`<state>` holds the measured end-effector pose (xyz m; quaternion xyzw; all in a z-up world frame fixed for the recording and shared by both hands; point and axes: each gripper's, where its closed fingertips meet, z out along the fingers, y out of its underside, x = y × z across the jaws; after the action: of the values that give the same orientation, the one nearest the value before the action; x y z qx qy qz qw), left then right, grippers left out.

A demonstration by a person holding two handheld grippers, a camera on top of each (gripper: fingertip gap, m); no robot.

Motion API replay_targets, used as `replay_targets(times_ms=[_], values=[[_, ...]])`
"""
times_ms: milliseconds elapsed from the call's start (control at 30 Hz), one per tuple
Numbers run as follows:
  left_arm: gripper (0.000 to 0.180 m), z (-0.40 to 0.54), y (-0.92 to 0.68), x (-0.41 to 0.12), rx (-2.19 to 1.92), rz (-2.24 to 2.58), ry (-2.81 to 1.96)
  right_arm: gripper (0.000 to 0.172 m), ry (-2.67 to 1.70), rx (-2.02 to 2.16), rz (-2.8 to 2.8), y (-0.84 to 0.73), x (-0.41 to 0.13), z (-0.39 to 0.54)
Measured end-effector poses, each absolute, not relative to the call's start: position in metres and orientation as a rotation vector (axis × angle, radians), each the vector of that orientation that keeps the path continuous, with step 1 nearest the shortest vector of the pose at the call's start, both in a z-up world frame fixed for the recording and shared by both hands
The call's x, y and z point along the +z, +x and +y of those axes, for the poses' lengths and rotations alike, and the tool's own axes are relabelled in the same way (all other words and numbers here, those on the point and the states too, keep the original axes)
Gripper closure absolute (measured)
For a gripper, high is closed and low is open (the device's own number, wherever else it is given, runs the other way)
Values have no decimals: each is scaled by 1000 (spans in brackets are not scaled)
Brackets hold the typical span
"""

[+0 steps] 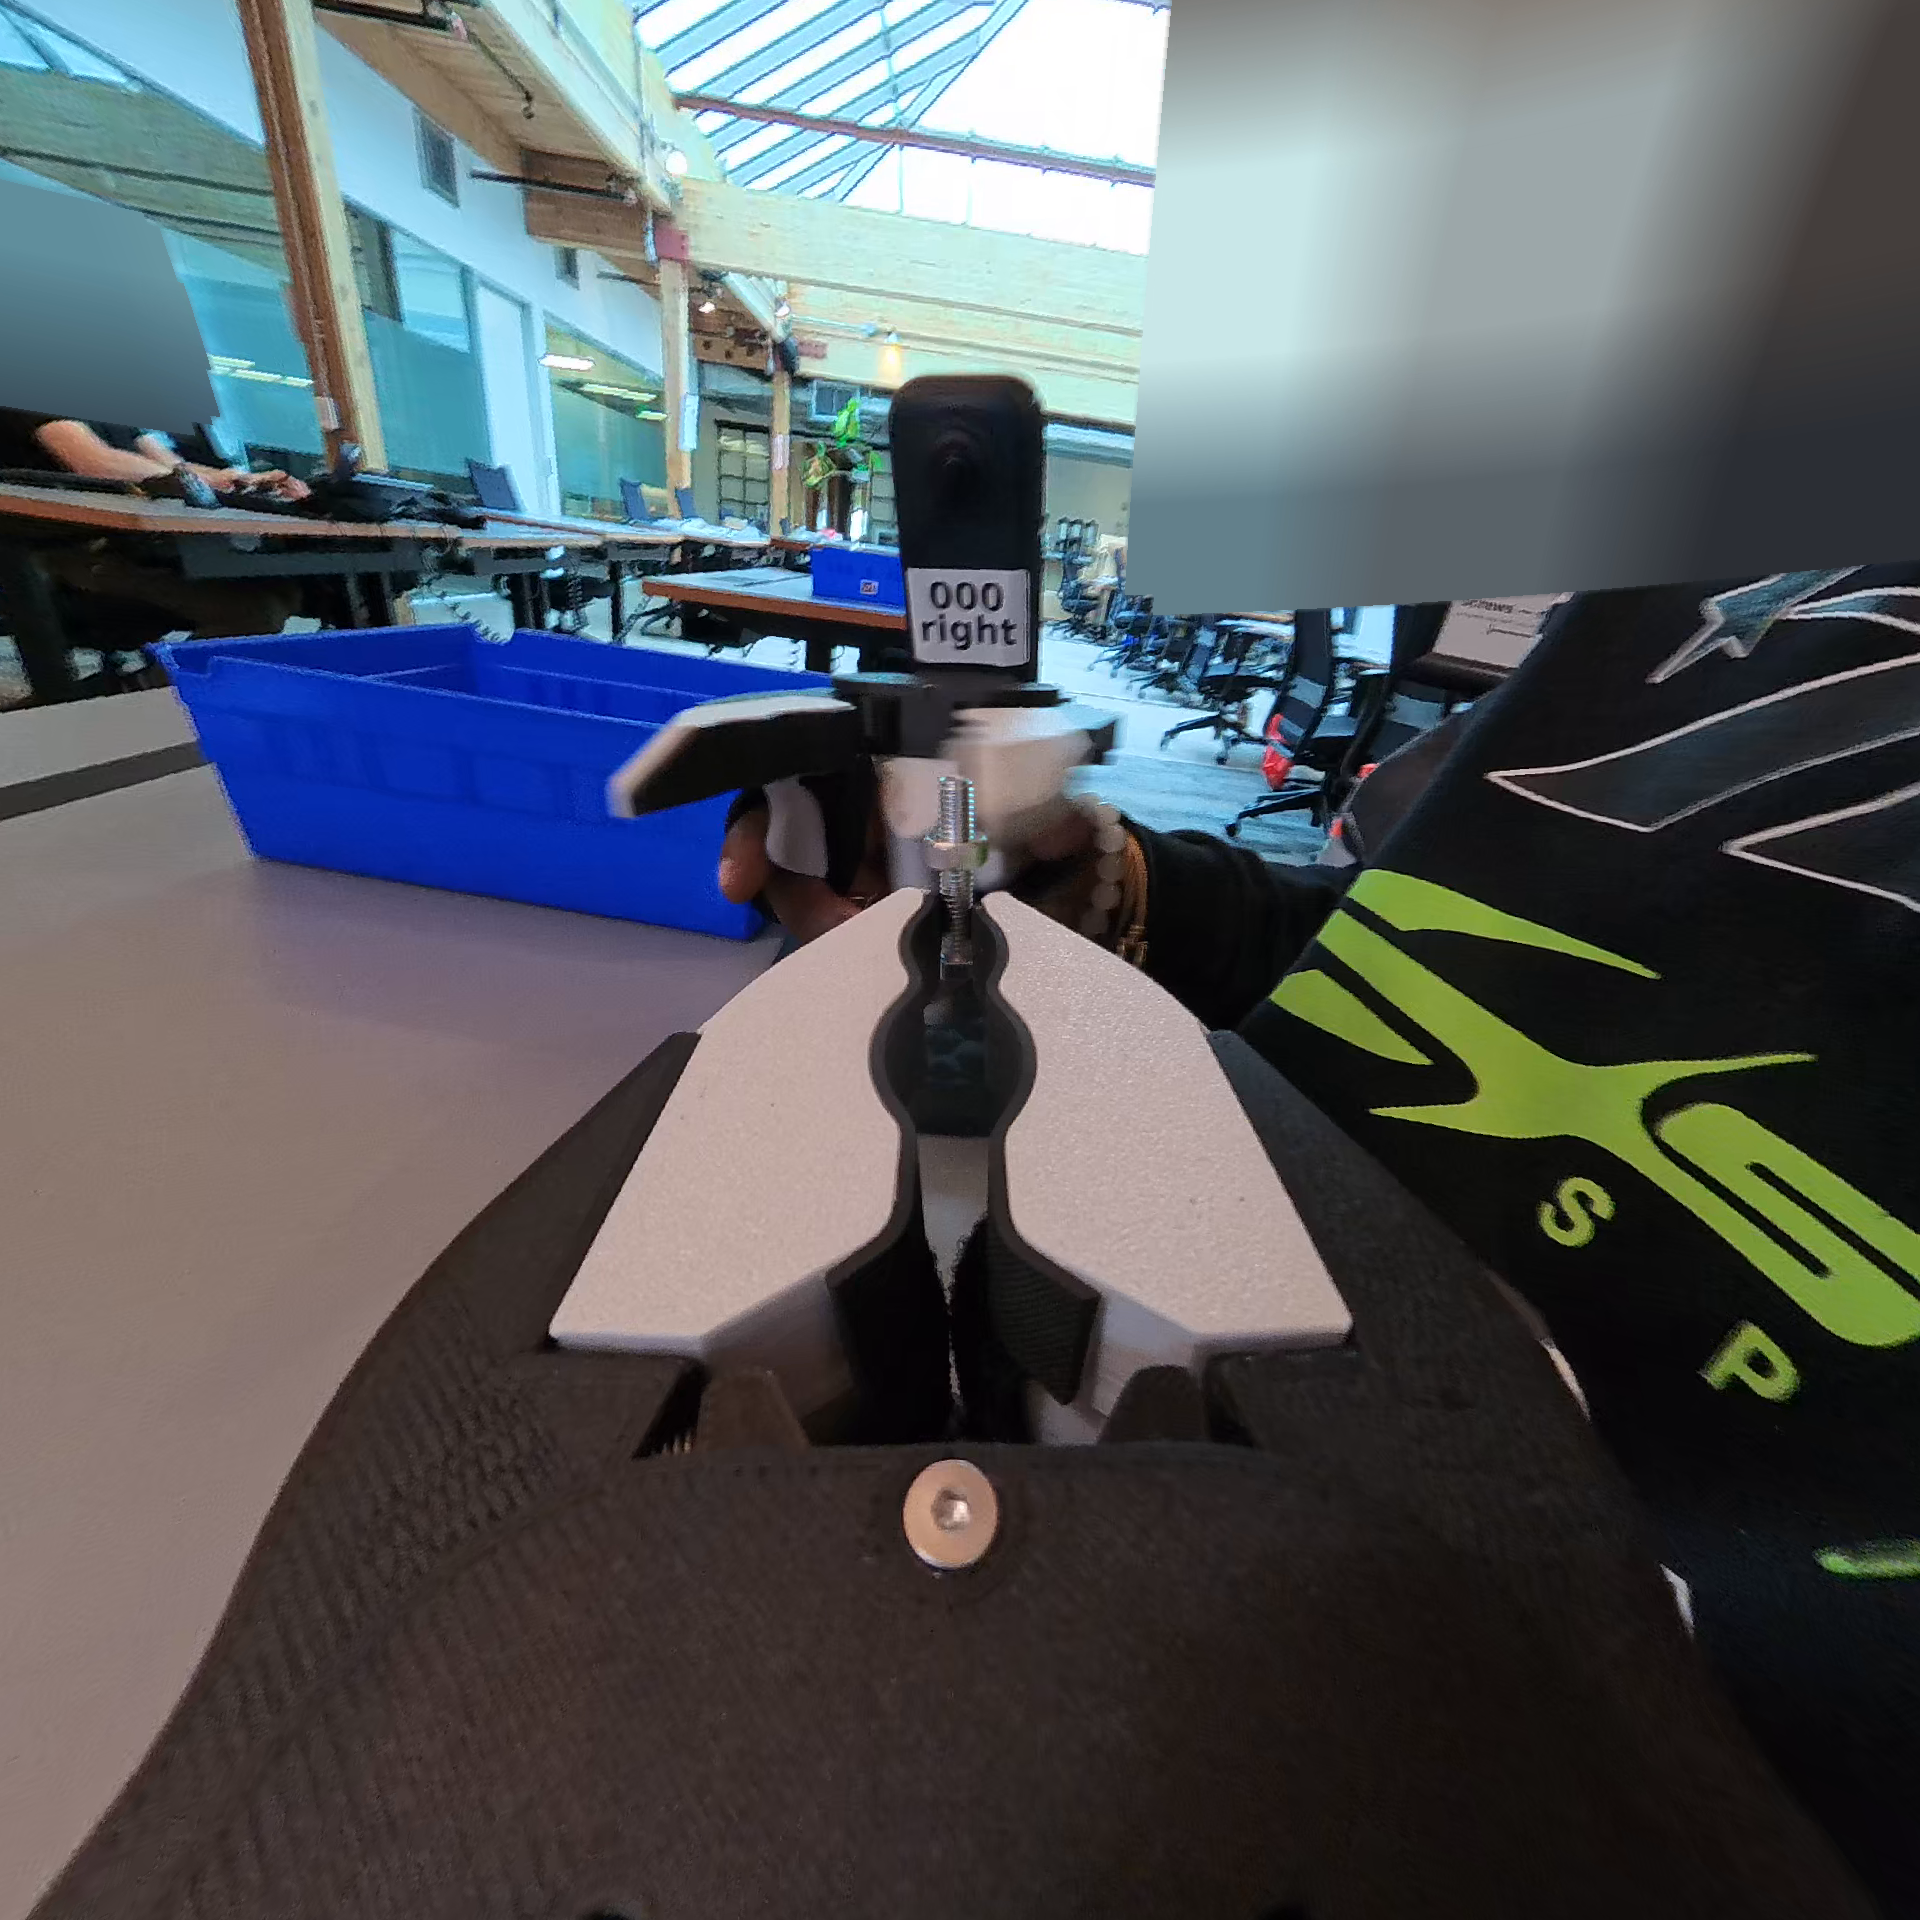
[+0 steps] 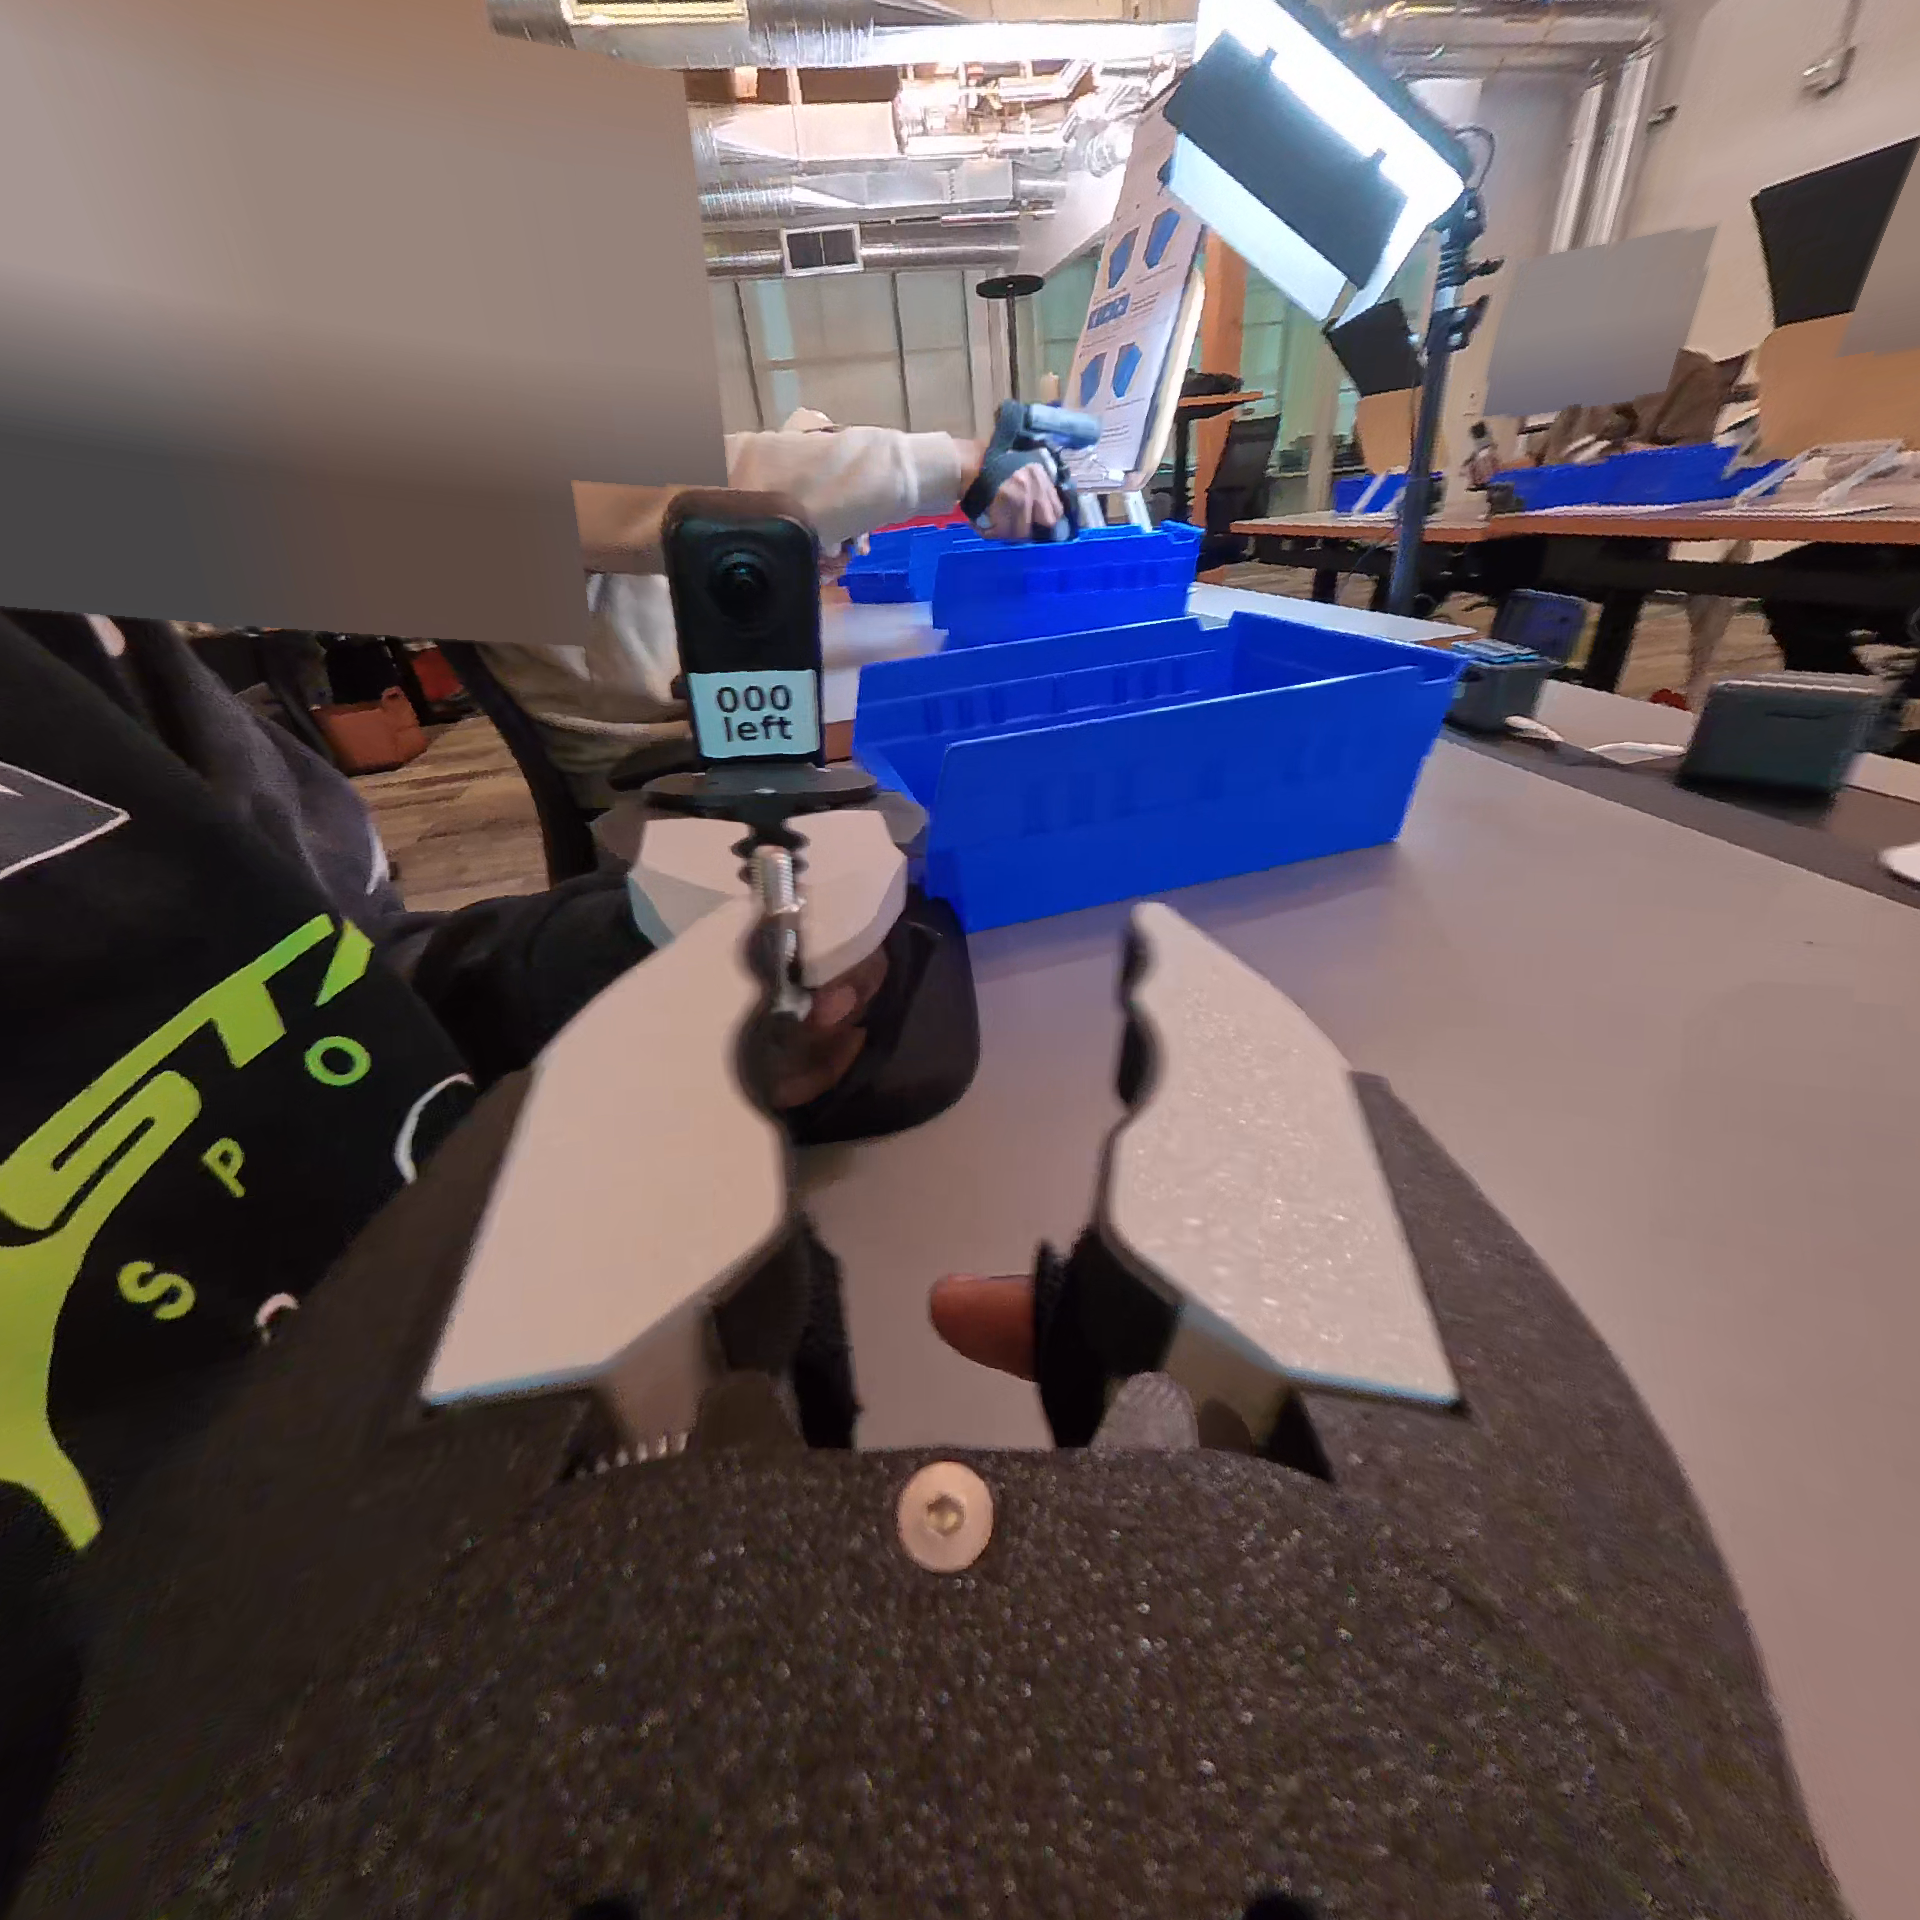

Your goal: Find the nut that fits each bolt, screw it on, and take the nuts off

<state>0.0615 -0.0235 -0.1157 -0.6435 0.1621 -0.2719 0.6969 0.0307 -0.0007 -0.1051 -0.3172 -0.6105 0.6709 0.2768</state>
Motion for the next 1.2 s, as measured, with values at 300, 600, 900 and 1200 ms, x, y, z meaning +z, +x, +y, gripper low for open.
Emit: replay_targets(times_ms=[300,600,900,1200], values=[[175,-23,63,-117,-607,370,-1440,129,-819,1876,-1602,44,-102,0],[175,-23,64,-117,-594,375,-1444,104,-832,1984,-1626,26,-100,-36],[175,-24,66,-117,-595,390,-1439,102,-851,1947,-1614,23,-103,-25],[175,-25,66,-117,-601,393,-1435,145,-869,1801,-1525,39,-105,24]])
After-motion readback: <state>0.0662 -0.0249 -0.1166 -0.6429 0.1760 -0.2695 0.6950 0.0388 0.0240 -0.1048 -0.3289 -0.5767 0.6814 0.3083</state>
